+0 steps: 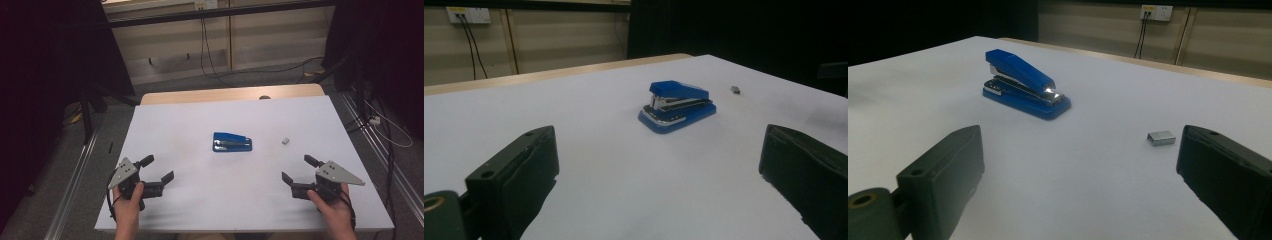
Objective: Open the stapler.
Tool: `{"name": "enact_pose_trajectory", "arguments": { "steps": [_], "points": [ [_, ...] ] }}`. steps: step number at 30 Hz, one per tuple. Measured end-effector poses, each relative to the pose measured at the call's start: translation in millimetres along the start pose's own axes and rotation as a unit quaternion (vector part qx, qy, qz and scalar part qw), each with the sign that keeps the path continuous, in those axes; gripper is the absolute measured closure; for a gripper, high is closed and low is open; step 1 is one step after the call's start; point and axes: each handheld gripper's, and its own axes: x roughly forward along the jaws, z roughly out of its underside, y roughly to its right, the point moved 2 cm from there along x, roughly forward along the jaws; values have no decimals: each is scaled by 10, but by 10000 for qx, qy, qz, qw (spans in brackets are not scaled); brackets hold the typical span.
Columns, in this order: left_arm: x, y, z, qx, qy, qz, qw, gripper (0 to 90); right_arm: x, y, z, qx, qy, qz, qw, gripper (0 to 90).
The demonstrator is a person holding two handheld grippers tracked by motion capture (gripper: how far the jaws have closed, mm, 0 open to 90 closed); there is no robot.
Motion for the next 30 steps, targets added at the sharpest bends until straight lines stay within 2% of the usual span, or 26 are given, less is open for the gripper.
{"name": "enact_pose_trajectory", "arguments": {
  "steps": [4,5,7,13,14,17,18,20,26,30],
  "points": [
    [31,23,0,-24,-31,95,9999,27,15,-6,-15,3,11,2,10000,44],
    [43,22,-3,34,-80,101,9999,27,22,-5,-22,-60,-2,31,10000,44],
    [77,31,-13,-16,-36,120,9999,26,26,-8,-22,-24,-8,25,10000,44],
    [246,31,-76,4,-121,164,9998,28,37,-14,-17,-74,-65,5,10000,44],
    [276,34,-88,-56,-125,178,9997,28,38,-13,-14,-71,-77,3,9999,44],
    [367,47,-118,-80,-151,301,9994,28,39,-3,-7,9,-74,25,10000,41],
    [436,63,-140,-53,-209,382,9990,30,38,1,-3,-23,-91,38,9999,40],
    [505,82,-171,-39,-171,489,9986,31,35,2,2,-50,-129,50,9999,40],
    [757,156,-275,89,-202,721,9972,37,38,12,-2,-107,-183,121,9997,40],
    [860,179,-301,127,-226,770,9967,38,57,6,-3,-143,-201,135,9996,40]
  ]
}}
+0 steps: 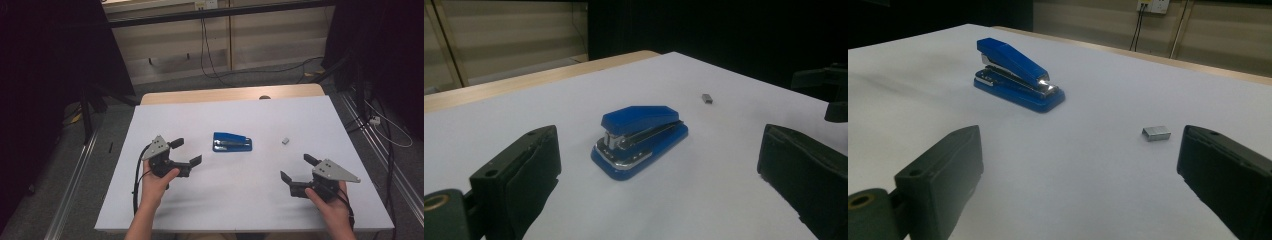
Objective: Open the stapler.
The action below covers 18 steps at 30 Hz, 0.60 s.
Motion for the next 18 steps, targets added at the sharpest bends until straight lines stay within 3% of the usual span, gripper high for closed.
{"name": "enact_pose_trajectory", "arguments": {
  "steps": [8,11,13,18],
  "points": [
    [196,-21,-50,15,-46,53,10000,44,4,-24,-28,4,46,-14,10000,40],
    [250,-53,-53,-85,-39,94,9999,52,18,-45,-35,2,33,-47,10000,39],
    [283,-68,-61,-67,-156,110,9998,53,37,-51,-48,32,49,-79,10000,38],
    [394,-113,-93,-116,-197,91,9997,61,109,-65,-92,-78,31,-99,9999,40]
  ]
}}
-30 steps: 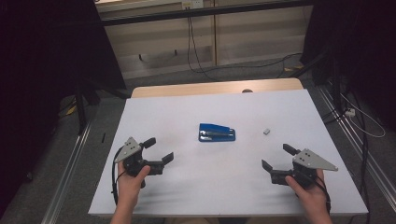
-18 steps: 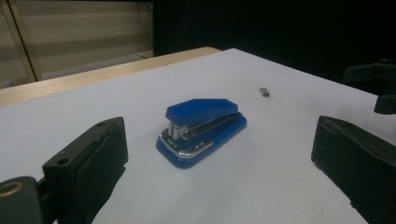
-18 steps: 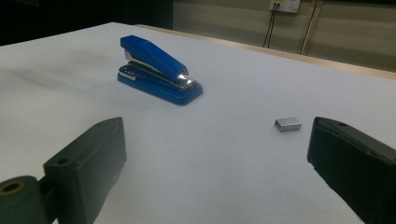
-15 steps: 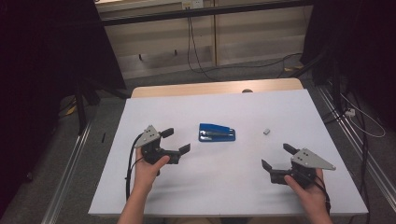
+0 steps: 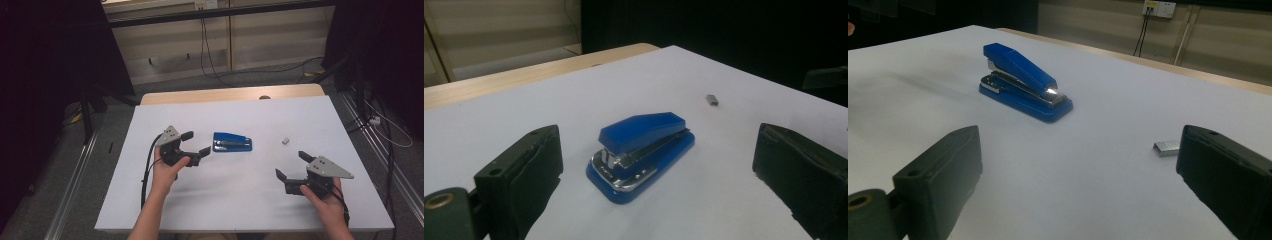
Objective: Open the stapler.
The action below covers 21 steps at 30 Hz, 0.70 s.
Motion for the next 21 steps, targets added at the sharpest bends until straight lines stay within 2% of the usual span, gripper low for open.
{"name": "enact_pose_trajectory", "arguments": {
  "steps": [2,5,7,9,12,15,21],
  "points": [
    [24,-15,5,-9,-21,11,10000,77,28,-8,-15,19,-4,-51,10000,40],
    [138,-54,8,52,-205,-9,9998,84,70,-18,-35,6,-15,-69,10000,41],
    [163,-57,-6,34,-198,46,9998,85,84,-22,-39,-2,-17,-88,10000,41],
    [238,-75,-39,121,-247,64,9996,104,122,-32,-53,-40,-59,-112,9999,41],
    [267,-93,-55,67,-268,93,9996,114,144,-32,-76,-52,-57,-126,9999,41],
    [315,-127,-86,131,-312,135,9993,115,160,-22,-91,-111,-75,-128,9998,42],
    [405,-189,-77,205,-466,122,9986,115,214,22,-101,10,-111,-96,9999,42]
  ]
}}
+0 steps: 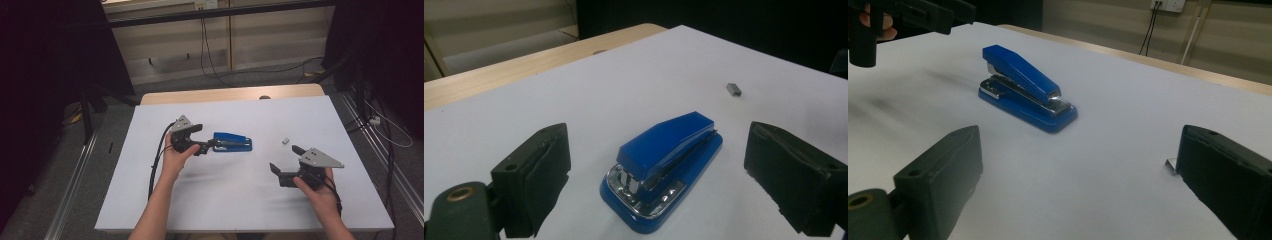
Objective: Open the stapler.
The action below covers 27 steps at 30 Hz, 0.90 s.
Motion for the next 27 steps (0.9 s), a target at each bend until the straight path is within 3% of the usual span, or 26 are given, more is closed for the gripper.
{"name": "enact_pose_trajectory", "arguments": {
  "steps": [7,11,13,20,27],
  "points": [
    [143,-104,50,-58,-41,-76,9999,137,124,15,-20,-6,-83,-7,10000,42],
    [245,-162,106,-16,-233,-71,9997,140,217,-2,-57,3,-107,-11,9999,43],
    [294,-194,131,-51,-313,49,9995,152,291,-20,-83,22,-130,-9,9999,44],
    [372,-197,163,160,-443,139,9988,218,531,-56,-92,26,-296,-32,9996,47],
    [487,-185,220,244,-631,367,9970,304,673,-120,-146,58,-299,-126,9995,48]
  ]
}}
